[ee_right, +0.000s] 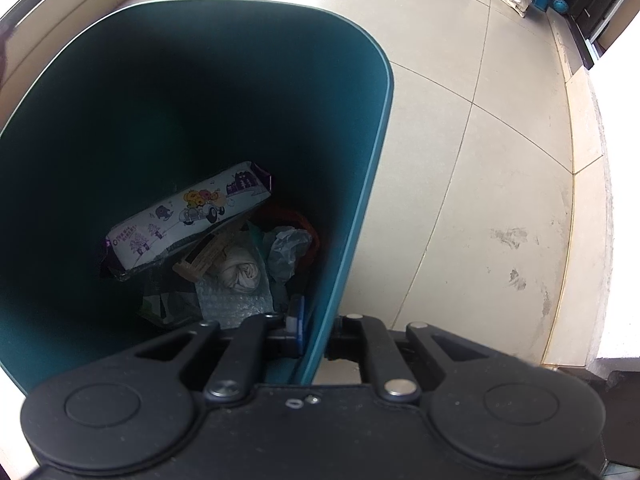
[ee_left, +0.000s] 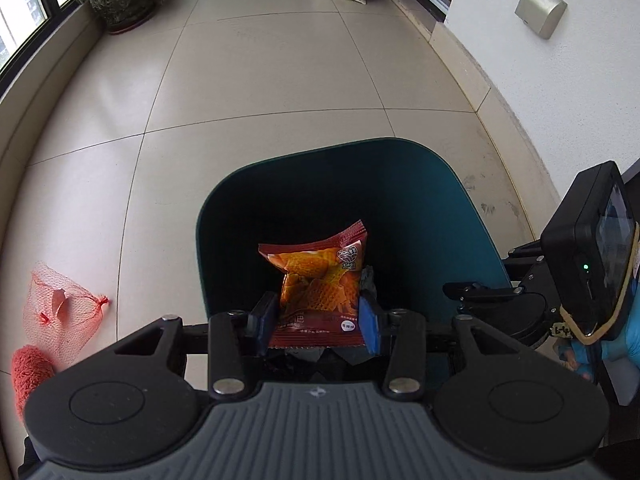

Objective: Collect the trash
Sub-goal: 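Carry the chip bag into the teal bin and open the left tool, then move the left tool to the orange mesh net and grasp it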

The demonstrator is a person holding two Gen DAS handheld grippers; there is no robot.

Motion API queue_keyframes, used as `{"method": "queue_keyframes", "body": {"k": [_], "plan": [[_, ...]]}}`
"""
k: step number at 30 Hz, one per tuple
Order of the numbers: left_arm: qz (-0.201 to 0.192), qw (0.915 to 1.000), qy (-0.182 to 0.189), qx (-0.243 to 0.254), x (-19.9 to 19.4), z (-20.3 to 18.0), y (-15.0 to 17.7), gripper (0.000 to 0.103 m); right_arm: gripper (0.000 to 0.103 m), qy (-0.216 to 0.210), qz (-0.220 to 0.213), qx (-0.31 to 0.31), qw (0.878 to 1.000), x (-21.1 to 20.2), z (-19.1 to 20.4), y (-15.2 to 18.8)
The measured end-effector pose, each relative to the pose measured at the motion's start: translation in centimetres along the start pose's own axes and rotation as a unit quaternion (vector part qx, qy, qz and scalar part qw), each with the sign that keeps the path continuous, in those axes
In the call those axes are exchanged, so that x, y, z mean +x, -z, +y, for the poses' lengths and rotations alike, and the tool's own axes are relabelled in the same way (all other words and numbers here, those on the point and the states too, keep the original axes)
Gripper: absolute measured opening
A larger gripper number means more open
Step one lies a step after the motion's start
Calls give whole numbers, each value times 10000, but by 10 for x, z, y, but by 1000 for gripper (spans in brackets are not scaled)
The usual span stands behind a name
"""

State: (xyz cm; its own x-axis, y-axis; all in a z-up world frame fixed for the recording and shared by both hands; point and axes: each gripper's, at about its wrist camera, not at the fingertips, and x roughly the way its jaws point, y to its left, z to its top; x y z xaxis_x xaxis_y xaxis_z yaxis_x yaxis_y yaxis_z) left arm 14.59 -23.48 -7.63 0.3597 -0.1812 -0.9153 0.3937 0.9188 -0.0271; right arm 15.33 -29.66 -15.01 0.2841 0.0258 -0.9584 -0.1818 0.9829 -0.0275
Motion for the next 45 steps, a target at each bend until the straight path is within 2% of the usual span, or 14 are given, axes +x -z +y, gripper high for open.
{"method": "queue_keyframes", "body": {"k": [5,9,18,21,24,25,29,35,37,41,45], "plan": [[367,9991,-184,89,44,-12,-4,42,9,-76,-171,3,9998,-15,-2,6],[727,9971,-186,101,76,-14,-5,42,10,-132,-239,-3,9996,-20,-5,9],[944,9948,-270,279,112,-22,0,43,10,-200,-274,-13,9994,-25,-9,10],[892,9955,-178,279,110,-21,0,47,11,-205,-272,-8,9994,-25,-10,10],[790,9966,-59,223,101,-15,4,66,11,-202,-260,4,9995,-25,-10,9],[760,9969,-3,181,98,-14,5,68,11,-199,-258,6,9995,-25,-10,9],[689,9974,182,60,85,-10,3,68,10,-176,-248,13,9995,-21,-8,9],[344,9984,406,-166,49,6,-2,69,10,-134,-224,3,9997,-18,-4,9],[193,9984,452,-280,36,15,-2,76,10,-133,-212,9,9997,-17,-4,9],[-85,9976,407,-550,13,41,0,79,10,-149,-223,86,9996,-17,-5,8],[-246,9949,134,-970,2,78,1,79,10,-95,-200,103,9997,-17,-5,8]]}}
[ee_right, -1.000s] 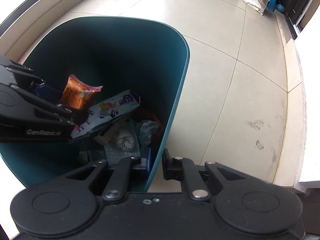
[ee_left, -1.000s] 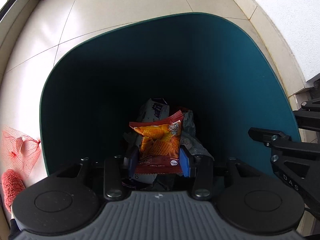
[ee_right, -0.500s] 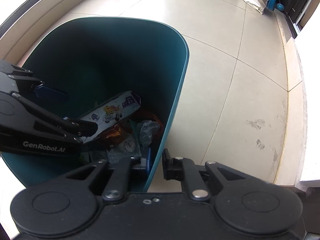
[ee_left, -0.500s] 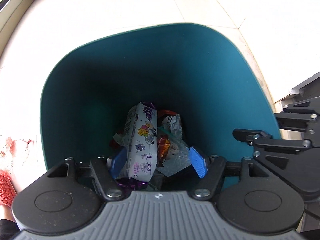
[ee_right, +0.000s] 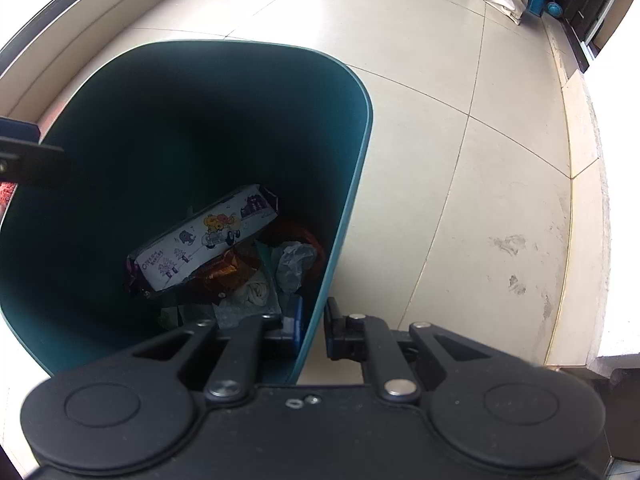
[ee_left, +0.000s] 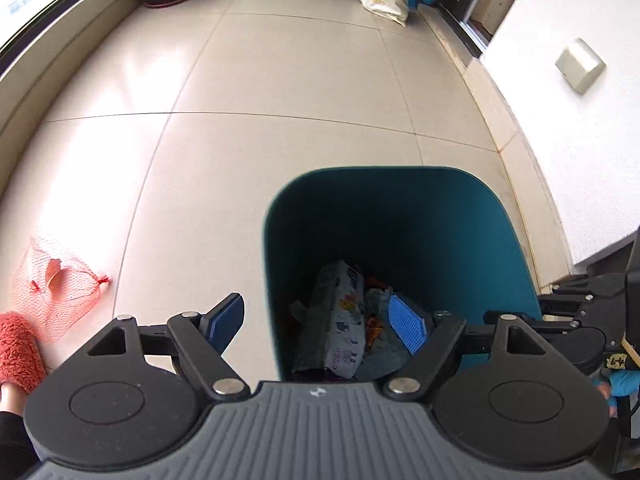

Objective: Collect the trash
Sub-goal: 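Move the left tool to the orange mesh net and grasp it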

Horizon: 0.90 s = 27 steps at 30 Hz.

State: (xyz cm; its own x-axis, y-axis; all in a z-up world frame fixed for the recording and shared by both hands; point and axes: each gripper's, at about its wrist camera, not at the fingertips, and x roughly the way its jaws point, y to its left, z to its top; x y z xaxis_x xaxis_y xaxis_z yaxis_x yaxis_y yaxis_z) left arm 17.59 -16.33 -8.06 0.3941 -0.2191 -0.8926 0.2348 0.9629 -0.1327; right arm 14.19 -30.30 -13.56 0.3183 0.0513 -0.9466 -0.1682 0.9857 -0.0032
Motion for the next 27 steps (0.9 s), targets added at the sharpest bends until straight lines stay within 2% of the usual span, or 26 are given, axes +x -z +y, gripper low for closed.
{"method": "queue_keyframes", "body": {"k": [3,8,11,14,19,20,27], "plan": [[-111,9992,-174,-340,-5,36,-4,79,10,5,50,26,10000,0,3,-1],[-199,9918,-804,-975,1,116,-10,79,10,82,118,-97,9999,3,15,-4],[-56,9819,-1147,-1505,14,172,-13,79,10,65,129,-181,9997,4,24,-10],[74,9680,-1477,-2030,29,233,-13,79,11,-7,135,-248,9996,5,36,-19],[386,9524,-1431,-2663,68,306,-13,79,11,-26,170,-531,9984,12,52,-27],[432,9494,-1513,-2718,78,316,-12,79,11,-49,197,-553,9983,15,52,-27],[883,9364,-1662,-2962,157,351,-19,79,12,-239,267,-540,9979,19,37,-26]]}}
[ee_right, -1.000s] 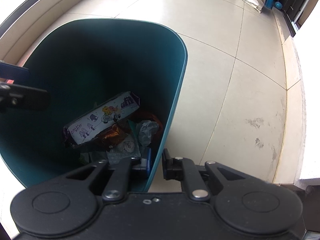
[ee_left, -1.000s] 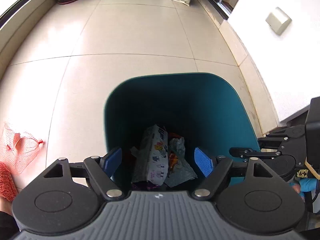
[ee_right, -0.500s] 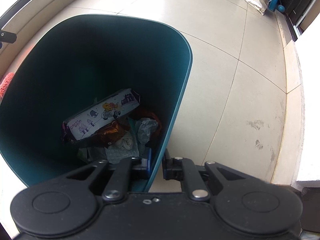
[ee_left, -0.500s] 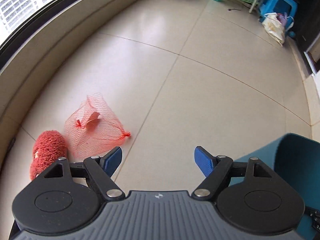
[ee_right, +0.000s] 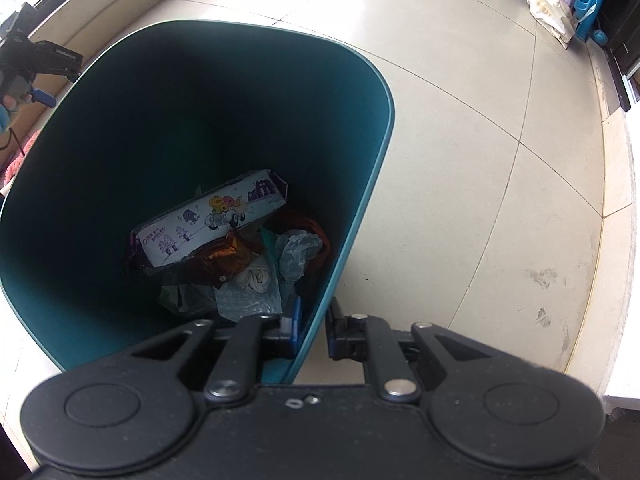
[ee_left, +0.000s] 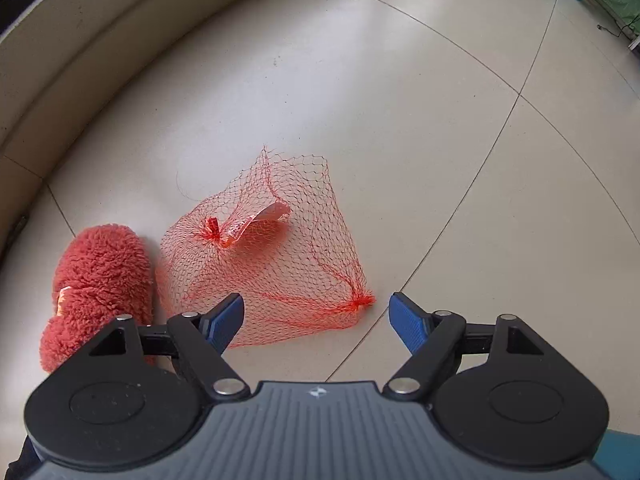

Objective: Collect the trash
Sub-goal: 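Move the left tool to the orange mesh net and grasp it, then carry the orange mesh net into the teal bin and open the left tool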

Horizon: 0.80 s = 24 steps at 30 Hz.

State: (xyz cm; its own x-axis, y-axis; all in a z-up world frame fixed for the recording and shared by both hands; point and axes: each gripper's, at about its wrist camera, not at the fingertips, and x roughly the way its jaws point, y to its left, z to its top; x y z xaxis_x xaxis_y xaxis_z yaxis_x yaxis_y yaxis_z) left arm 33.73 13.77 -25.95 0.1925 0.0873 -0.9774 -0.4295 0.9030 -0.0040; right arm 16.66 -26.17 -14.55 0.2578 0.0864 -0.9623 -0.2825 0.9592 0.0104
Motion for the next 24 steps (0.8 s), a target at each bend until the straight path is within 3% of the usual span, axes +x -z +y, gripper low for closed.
{"method": "queue_keyframes", "body": {"k": [3,8,11,13,16,20,24], "plan": [[114,9997,-221,-35,34,-10,-9,79,12,-40,19,-12,10000,4,-3,0],[292,9953,-919,26,83,-21,-13,79,13,-170,64,50,9998,-1,-5,-3],[461,9928,-1104,43,104,-19,-13,77,14,-227,77,63,9997,-4,-8,-5],[526,9923,-1122,61,109,-17,-11,46,14,-260,84,82,9996,-3,-9,-8],[599,9916,-1146,-80,111,-8,-7,19,14,-263,80,71,9996,-3,-12,-8],[631,9932,-936,-284,94,3,2,11,14,-243,57,49,9997,-6,-9,-8],[398,9962,-768,-35,52,6,18,8,14,-171,-13,-10,9999,-5,-4,-6]]}}
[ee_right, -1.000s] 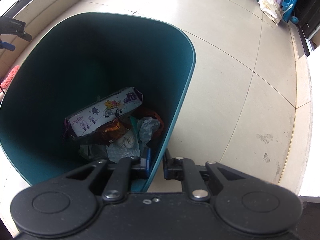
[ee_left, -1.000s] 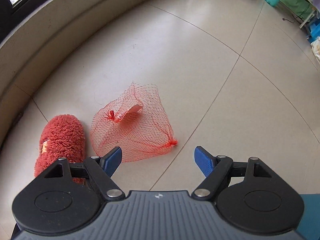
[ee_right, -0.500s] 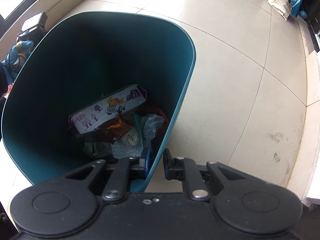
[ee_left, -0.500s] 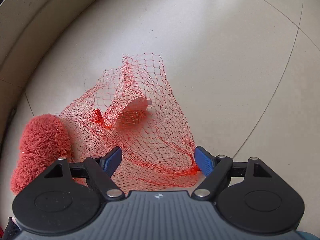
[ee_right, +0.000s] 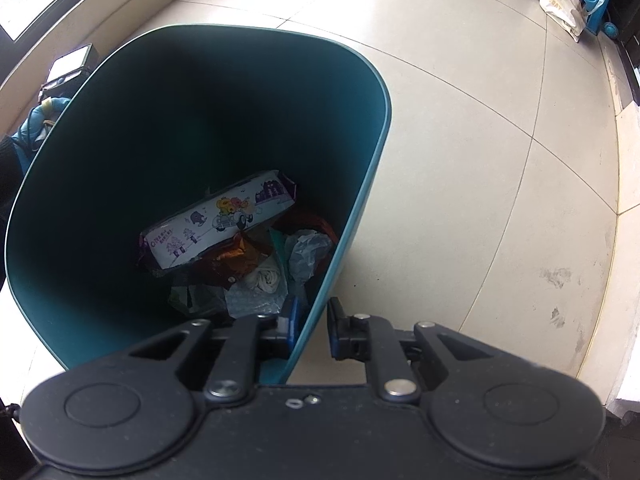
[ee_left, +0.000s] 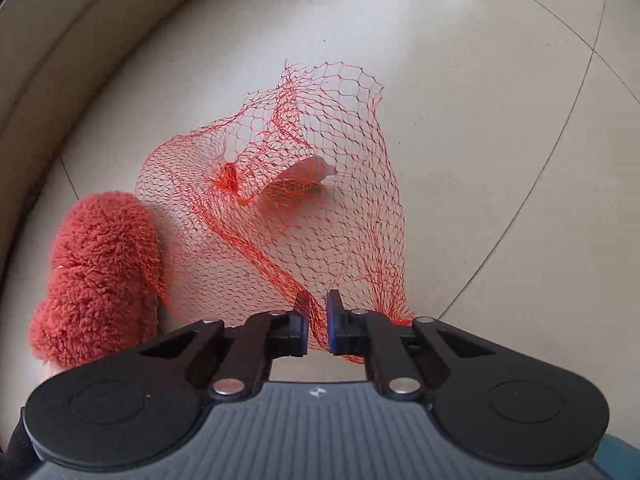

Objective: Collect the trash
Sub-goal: 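Carry the orange mesh net into the teal bin and open the left tool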

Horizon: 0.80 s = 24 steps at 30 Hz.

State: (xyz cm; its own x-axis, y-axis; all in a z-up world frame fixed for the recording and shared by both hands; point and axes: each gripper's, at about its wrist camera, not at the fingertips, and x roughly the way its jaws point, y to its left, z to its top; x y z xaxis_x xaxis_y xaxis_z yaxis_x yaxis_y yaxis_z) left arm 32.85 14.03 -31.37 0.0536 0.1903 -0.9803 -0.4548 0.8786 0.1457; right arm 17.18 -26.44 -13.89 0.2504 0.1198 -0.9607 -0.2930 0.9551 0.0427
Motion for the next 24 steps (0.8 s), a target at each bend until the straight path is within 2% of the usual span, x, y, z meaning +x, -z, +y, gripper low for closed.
{"method": "queue_keyframes", "body": {"k": [2,5,10,15,19,24], "plan": [[-73,9998,134,92,-20,3,9,7,14,52,-33,-39,10000,1,2,1],[-402,9985,169,328,-61,6,21,7,13,151,-68,-103,9998,3,6,2],[-767,9937,506,648,-134,3,42,7,13,216,-114,-104,9996,4,8,3],[-1100,9845,924,1007,-204,-4,69,7,12,194,-168,-4,9997,3,5,5],[-1278,9777,1162,1194,-243,-10,97,7,12,258,-191,-27,9995,1,6,6],[-1641,9618,1514,1584,-311,-23,134,7,12,352,-211,-150,9990,0,11,6]]}}
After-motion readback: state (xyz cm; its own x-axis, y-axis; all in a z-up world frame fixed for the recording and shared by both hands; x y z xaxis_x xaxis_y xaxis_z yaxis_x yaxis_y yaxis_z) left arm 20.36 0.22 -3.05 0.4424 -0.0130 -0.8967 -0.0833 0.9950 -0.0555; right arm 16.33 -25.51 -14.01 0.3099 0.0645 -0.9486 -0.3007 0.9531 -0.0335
